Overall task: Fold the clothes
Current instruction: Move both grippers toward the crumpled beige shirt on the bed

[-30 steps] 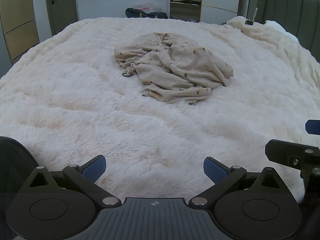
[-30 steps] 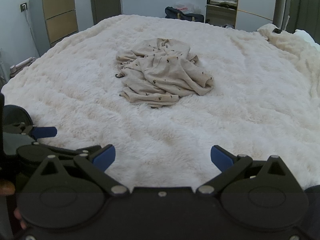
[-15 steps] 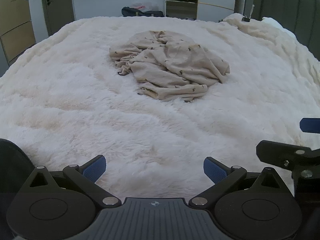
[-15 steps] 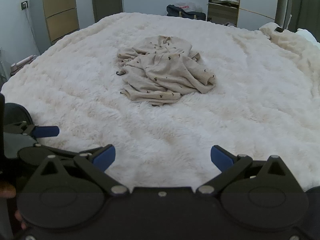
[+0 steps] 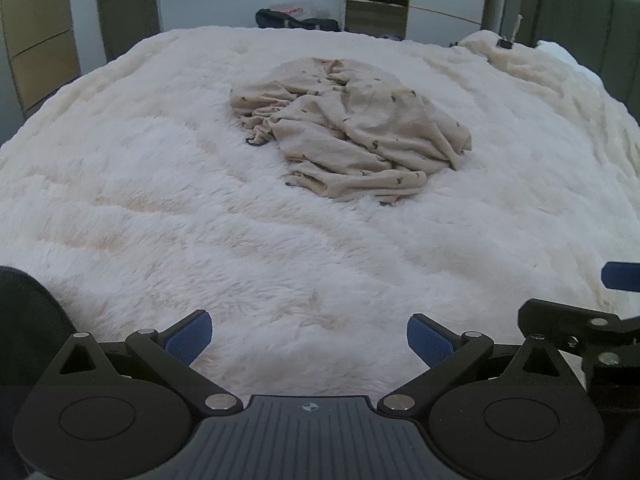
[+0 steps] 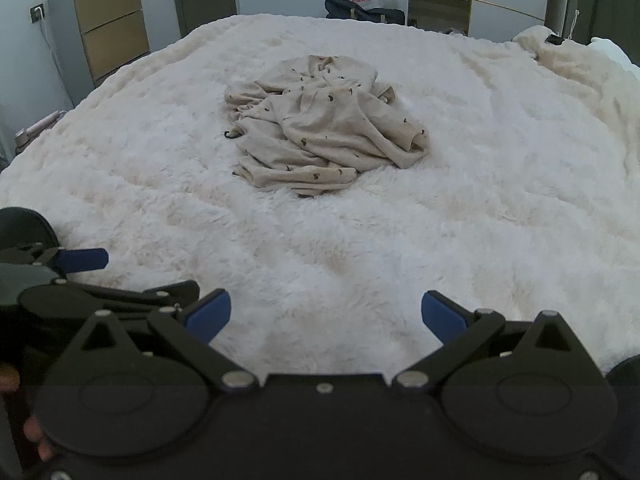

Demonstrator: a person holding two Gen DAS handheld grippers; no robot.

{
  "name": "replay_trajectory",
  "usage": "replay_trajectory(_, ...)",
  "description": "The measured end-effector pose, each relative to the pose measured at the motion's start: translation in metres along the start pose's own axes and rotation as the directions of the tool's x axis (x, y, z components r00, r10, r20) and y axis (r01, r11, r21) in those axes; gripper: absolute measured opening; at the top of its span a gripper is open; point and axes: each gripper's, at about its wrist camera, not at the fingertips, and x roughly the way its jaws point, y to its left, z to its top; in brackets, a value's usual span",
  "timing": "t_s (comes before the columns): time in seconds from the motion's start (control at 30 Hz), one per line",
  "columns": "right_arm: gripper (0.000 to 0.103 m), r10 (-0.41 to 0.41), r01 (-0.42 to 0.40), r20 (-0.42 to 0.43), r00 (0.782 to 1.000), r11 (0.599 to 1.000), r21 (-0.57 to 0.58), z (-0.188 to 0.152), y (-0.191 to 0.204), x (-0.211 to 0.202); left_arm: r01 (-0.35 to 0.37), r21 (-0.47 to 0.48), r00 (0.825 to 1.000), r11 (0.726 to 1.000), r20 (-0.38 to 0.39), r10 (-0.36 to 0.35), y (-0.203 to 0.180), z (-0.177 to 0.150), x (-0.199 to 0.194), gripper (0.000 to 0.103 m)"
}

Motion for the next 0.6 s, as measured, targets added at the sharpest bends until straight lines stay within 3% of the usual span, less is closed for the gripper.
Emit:
replay_trajectory(0.17, 0.103, 0.038, -0.038, 0.003, 0.999, 0.999, 0.028, 0.003, -0.007, -0.003, 0.006, 0.005, 0.995, 1.0, 0.104, -0.007, 0.0, 0.009, -0.001, 0.103)
replay_trajectory(0.33, 0.103, 0.072, -0.074, 0.051, 0.996, 0.997, 0.037, 0.009, -0.021, 0.002, 0.031, 0.108, 0.971, 0.994, 0.232, -0.056, -0.018, 0.027, 0.0, 0.103)
replay_trajectory(0.6, 0.103, 0.076, -0.069, 0.212, 0.974, 0.997, -0.038, 0.023, -0.046, 0.009, 0.059, 0.14, 0.976, 0.988, 0.201, -0.087, -0.032, 0.075, 0.034, 0.103)
